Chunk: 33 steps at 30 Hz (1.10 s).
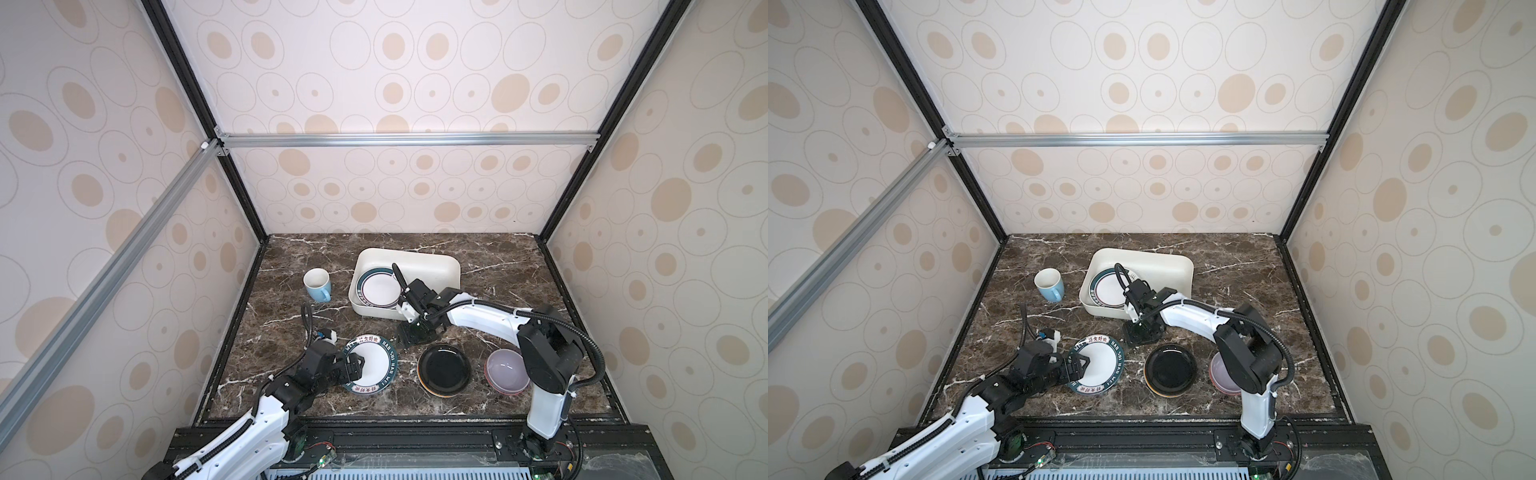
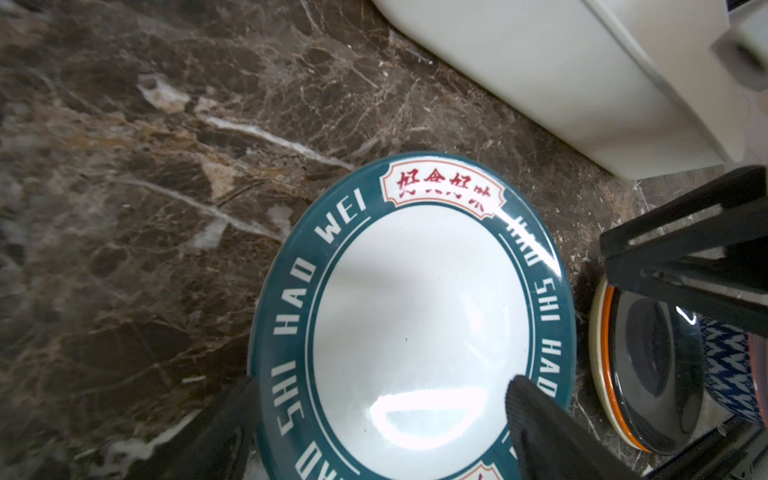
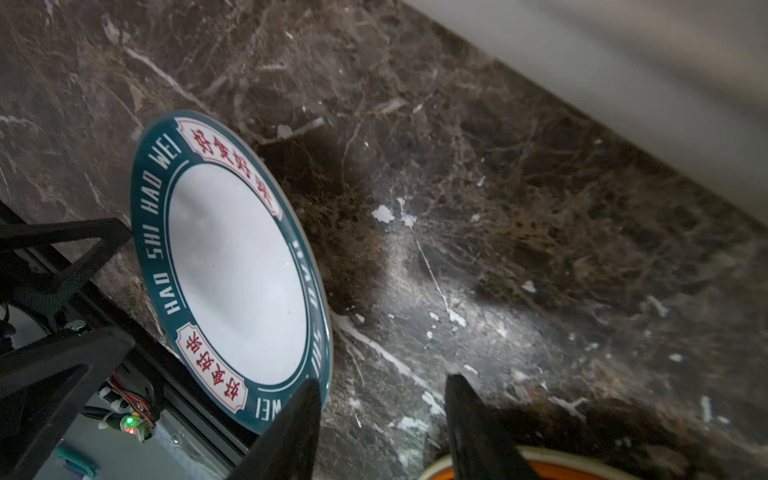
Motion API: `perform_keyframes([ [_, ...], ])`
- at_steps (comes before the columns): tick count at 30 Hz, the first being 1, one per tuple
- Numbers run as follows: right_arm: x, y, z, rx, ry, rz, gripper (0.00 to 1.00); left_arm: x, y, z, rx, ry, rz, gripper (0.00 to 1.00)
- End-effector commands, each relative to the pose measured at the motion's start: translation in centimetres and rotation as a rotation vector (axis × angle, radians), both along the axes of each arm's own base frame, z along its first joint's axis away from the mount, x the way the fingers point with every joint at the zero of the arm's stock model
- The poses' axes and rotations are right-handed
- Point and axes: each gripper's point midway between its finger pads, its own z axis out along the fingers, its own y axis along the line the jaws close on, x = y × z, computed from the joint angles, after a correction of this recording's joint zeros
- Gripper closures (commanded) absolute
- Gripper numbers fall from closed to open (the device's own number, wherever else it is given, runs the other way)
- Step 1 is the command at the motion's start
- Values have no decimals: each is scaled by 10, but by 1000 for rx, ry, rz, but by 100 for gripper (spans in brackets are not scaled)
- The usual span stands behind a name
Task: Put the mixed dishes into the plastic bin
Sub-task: 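Grip and tilt up the last plate with right gripper while left steadies it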
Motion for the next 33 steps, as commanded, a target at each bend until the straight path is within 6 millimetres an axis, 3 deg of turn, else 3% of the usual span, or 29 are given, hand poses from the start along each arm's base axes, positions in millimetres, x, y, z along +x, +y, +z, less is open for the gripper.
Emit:
perform_keyframes([
  [1, 0, 16, 7, 88, -7, -11, 49, -3, 6, -5, 2, 18, 50, 7],
  [15, -2, 29, -25, 94, 77, -11, 50, -3, 5, -3, 11, 13, 47, 7],
  [26, -11, 37, -31, 81, 99, 15, 52, -1, -3, -12, -3, 30, 24, 8],
  [33, -20, 28, -33, 27, 76, 24, 52, -1, -4, -11, 0, 22, 15, 7],
])
